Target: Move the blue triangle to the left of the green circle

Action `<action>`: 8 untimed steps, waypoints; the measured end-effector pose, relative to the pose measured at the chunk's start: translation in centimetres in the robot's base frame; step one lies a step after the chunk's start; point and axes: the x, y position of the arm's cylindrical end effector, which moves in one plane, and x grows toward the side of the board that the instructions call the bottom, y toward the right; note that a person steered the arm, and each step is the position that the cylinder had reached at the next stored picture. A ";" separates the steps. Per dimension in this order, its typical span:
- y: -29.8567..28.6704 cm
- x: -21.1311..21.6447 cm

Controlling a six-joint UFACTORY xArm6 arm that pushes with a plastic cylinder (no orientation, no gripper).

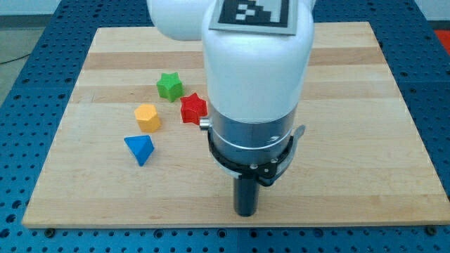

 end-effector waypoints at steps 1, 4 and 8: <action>-4.6 0.8; -24.4 -10.3; -12.4 -8.0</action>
